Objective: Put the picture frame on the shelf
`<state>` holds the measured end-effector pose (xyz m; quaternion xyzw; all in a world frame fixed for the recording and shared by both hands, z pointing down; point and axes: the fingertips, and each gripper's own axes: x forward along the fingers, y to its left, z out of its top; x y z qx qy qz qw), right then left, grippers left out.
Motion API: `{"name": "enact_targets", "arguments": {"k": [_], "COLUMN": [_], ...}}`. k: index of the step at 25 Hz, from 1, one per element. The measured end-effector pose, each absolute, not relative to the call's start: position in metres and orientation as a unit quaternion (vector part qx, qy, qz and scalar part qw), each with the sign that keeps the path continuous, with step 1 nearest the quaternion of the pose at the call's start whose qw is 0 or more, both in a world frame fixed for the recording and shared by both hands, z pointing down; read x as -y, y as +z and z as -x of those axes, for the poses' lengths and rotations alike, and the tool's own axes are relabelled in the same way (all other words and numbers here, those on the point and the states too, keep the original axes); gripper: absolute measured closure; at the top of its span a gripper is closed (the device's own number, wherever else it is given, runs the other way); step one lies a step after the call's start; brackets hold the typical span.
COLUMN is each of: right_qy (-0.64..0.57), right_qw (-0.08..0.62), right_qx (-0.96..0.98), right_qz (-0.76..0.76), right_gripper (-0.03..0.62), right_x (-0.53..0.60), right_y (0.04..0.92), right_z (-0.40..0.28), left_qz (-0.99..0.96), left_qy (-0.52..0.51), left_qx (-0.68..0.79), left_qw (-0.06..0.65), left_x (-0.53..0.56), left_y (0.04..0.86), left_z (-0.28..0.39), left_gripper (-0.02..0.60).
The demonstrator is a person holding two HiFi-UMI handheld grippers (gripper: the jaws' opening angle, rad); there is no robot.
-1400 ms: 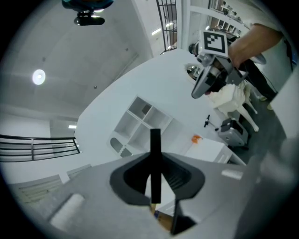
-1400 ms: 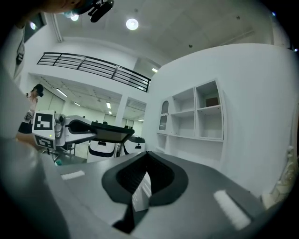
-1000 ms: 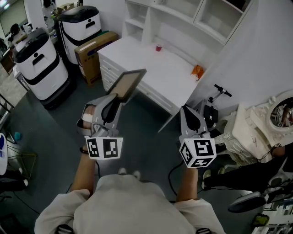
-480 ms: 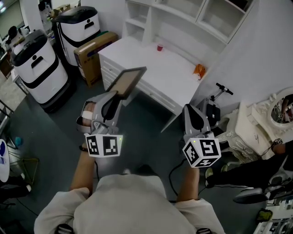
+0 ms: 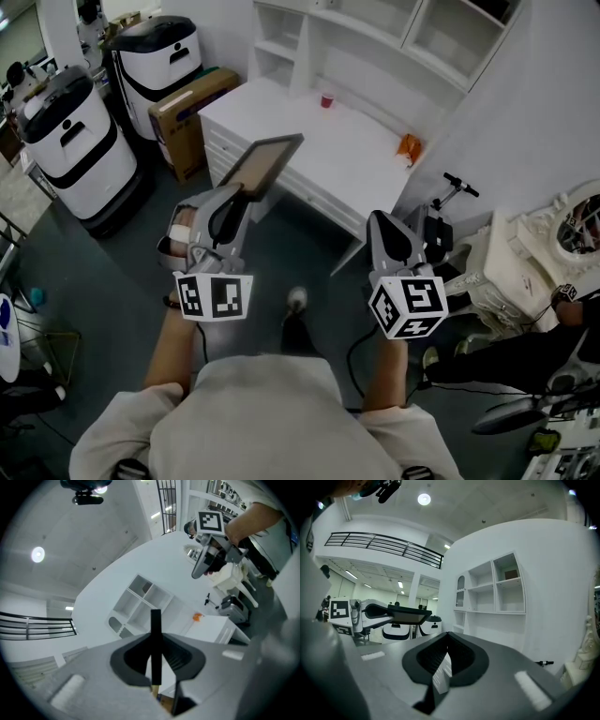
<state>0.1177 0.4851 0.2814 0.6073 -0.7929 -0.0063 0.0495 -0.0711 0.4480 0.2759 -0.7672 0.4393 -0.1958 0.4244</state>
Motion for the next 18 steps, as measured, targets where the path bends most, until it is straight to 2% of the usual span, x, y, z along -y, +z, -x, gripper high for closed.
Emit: {"name": "enact_targets", "arguments": {"k": [18], "right_qy": [-0.008], "right_qw": [0.052], "right_qx": [0.797], "right_qz": [-0.602], "right_gripper": [0.588], "right_x": [-0.365], "right_y": [0.291], "right_z": [-0.164], "left_qz": [0.77], "left_qy": [-0.201], "left_qx": [-0.434], "left_qw": [0.422], "left_x": [-0.33], "left_y": [0.288], "left_z": [0.018], "left_gripper": [0.509]}}
